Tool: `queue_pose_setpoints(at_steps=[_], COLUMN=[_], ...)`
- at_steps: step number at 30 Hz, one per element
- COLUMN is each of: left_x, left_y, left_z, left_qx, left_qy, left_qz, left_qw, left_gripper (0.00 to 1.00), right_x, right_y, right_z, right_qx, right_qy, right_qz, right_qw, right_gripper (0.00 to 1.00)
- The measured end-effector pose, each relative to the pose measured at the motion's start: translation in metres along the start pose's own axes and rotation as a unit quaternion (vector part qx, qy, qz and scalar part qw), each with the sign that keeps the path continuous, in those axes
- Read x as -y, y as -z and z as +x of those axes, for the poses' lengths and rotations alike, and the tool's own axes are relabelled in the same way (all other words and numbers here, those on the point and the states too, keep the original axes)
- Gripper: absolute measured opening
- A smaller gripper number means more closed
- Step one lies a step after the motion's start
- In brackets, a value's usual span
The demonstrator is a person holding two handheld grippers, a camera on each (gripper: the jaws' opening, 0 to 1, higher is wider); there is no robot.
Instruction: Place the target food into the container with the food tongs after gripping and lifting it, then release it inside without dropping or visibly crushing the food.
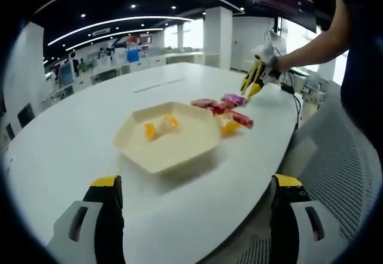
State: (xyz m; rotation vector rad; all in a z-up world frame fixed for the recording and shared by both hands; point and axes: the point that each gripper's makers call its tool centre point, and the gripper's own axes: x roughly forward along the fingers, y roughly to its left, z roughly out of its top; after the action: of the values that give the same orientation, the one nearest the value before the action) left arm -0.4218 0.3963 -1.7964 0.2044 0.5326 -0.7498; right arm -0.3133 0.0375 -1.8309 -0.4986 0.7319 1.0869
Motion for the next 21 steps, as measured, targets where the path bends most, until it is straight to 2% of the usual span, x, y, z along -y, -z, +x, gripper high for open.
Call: queue_pose_setpoints(at_steps=[6, 7, 9, 21], left_x=[0.0, 0.0, 0.0, 0.001], left_y=[0.0, 0.0, 0.001, 0.003], left_z=[0.0, 0.0, 0.001, 0.001], left_qx=[0.001, 0.0, -0.002, -0.009], left_qy=[0.001, 0.001, 0.001, 0.005], left_qz=[-0.002, -0.001, -0.002, -0.003], left_qw=[1.0, 1.0, 1.0, 0.9999], left_gripper=[0.99, 0.99, 0.99, 0.99], right_x=[0.0, -0.001, -0.001, 0.002], right_y=[0.01, 0.008, 0.012, 0.012], right_z=[0.003, 0.003, 0.002, 0.0], right_qx=[-0.013, -0.006, -0.02, -0.032], right_qy=[0.001, -0.002, 0.006, 0.017], right_qz=[0.004, 0.02, 0.054, 0.075], right_qw=[0.9999, 0.9998, 0.9983, 0.9965], right_gripper=[0.25, 0.24, 0.23, 0.2])
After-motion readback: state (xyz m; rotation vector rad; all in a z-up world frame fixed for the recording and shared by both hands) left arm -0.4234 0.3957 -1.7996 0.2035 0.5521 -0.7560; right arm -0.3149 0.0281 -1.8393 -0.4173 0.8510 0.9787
